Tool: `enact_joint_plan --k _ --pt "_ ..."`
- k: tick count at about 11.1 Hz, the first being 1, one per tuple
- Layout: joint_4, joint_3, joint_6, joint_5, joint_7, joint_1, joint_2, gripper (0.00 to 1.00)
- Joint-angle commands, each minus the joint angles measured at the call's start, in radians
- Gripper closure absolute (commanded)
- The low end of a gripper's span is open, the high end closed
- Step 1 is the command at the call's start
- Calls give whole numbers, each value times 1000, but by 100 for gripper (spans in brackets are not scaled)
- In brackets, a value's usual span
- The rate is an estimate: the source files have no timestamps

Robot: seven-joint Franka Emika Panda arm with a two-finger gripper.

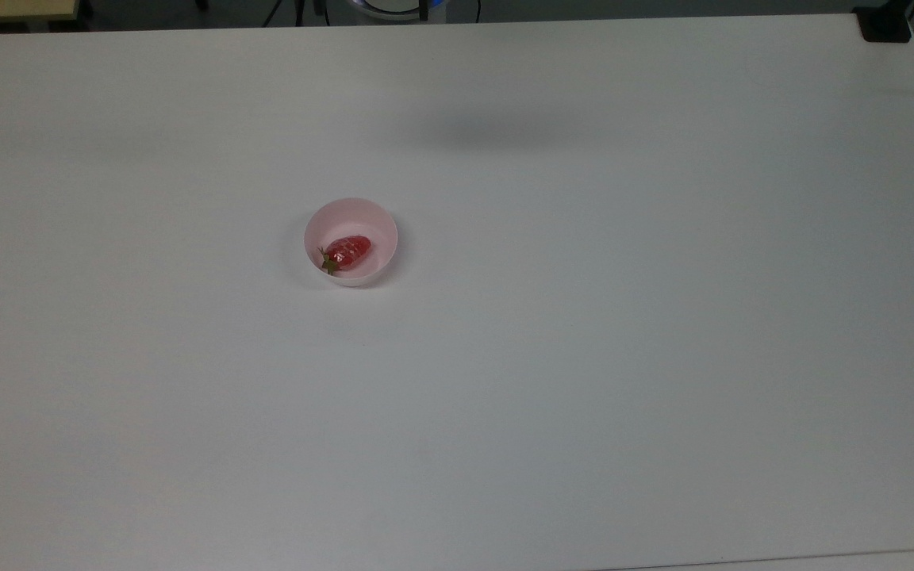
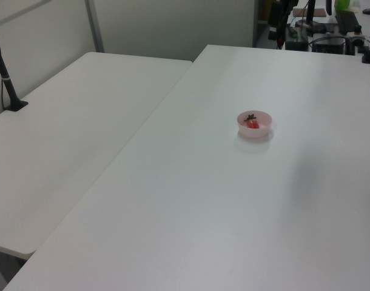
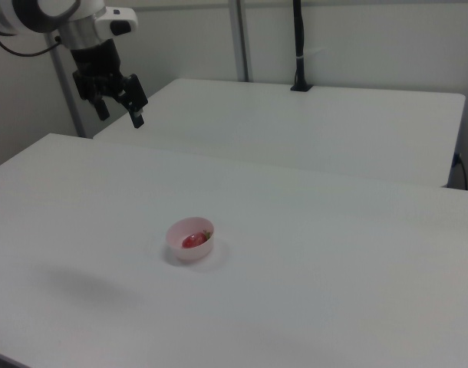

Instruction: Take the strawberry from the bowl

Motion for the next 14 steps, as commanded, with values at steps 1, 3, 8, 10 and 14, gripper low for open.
enact_joint_plan --k 1,3,8,10,14 --pt "-40 -1 -10 16 -5 5 -35 0" --pt "-45 -3 -5 16 -18 -1 -29 0" --pt "-80 -3 3 -36 -278 -53 -5 0" --pt "-87 -3 4 -96 -315 -65 23 0" --pt "-159 -9 64 -107 -343 -121 49 0"
